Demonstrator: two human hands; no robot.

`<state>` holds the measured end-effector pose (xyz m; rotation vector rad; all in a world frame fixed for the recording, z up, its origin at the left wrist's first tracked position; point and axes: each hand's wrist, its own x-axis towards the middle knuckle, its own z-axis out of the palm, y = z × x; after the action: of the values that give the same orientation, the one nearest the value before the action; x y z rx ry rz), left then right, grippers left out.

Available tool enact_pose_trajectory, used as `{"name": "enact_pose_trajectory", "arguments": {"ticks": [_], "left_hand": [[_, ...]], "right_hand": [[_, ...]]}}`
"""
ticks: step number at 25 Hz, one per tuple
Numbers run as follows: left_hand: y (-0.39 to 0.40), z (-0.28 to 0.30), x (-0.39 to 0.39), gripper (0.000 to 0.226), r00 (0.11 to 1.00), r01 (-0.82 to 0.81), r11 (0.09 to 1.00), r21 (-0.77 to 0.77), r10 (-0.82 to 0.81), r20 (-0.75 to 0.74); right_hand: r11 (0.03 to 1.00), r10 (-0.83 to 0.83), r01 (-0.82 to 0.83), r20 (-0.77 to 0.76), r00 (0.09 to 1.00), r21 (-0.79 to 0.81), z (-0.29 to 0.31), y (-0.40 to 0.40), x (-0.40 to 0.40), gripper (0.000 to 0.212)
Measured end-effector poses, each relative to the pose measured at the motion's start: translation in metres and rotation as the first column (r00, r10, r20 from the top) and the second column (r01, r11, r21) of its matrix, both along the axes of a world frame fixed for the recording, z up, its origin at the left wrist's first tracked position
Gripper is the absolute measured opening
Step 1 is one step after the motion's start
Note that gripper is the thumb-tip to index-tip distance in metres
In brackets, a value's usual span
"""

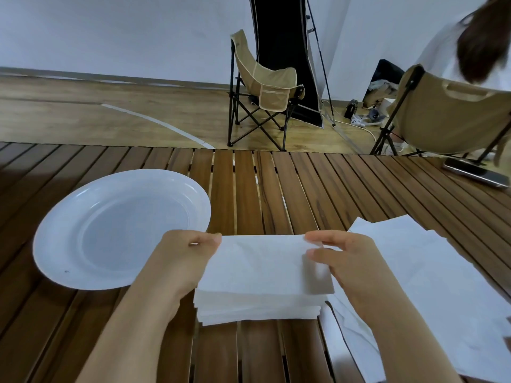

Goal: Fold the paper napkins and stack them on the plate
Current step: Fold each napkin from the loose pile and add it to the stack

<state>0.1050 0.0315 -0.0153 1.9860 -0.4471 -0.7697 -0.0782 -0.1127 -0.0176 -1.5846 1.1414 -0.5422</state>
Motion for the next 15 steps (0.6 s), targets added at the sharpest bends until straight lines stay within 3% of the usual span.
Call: {"name": "enact_pose_trajectory", "arguments": {"ticks": [5, 15], "left_hand": [[0.001, -0.009, 0.002, 0.020, 0.988, 0.028, 0.994, 0.103, -0.043, 0.147], [-0.002, -0.014, -0.001, 0.017, 0.957, 0.037, 0.969, 0.243, -0.105, 0.272]], "right_hand": [[0.986, -0.006, -0.029, -0.211, 0.977, -0.162, -0.008, 0.004, 0.009, 0.027], [0.945, 0.050, -0.177, -0.417, 0.908, -0.273, -0.018, 0.003, 0.012, 0.027]]}}
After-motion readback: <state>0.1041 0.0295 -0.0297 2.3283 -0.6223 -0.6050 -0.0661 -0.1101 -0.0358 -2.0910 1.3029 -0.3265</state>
